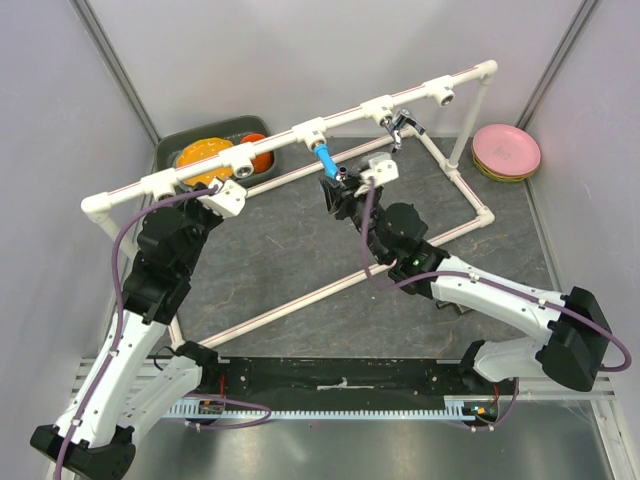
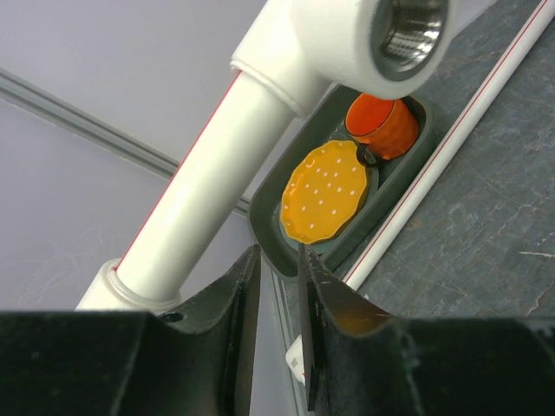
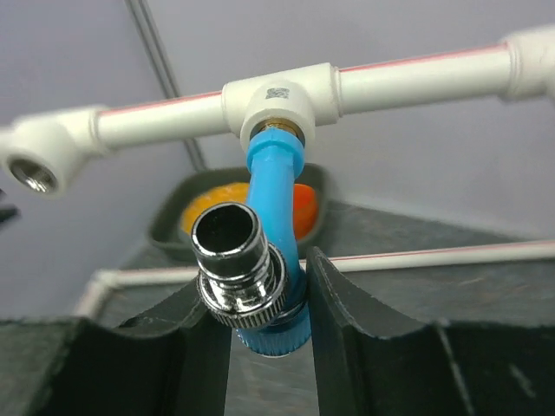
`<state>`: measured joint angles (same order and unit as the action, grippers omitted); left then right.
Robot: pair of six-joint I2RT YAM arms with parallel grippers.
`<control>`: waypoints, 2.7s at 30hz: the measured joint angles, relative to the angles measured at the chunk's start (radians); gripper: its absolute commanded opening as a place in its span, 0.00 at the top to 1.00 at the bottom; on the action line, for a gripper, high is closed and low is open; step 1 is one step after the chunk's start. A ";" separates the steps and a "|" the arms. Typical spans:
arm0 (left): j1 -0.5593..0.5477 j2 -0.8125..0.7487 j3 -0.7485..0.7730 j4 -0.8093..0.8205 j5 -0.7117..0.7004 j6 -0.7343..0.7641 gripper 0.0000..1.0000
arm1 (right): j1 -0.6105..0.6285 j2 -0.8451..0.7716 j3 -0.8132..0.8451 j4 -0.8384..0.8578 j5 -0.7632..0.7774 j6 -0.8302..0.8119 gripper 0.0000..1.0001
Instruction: Install the water faucets
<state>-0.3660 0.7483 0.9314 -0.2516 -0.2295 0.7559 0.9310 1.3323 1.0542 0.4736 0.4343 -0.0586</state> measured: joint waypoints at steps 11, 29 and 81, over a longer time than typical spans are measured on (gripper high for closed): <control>0.002 -0.003 -0.006 -0.023 0.024 -0.010 0.69 | -0.011 -0.019 -0.220 0.384 0.116 0.800 0.93; 0.012 -0.003 -0.006 -0.022 0.022 -0.010 0.69 | -0.021 -0.172 -0.241 0.305 0.108 0.893 0.02; 0.024 -0.018 -0.015 -0.007 0.022 -0.018 0.95 | 0.229 0.129 0.279 -0.468 0.512 -1.501 0.79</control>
<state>-0.3424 0.7300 0.9165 -0.2588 -0.2077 0.7383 1.1599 1.4616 1.3334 0.0059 0.9459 -1.5597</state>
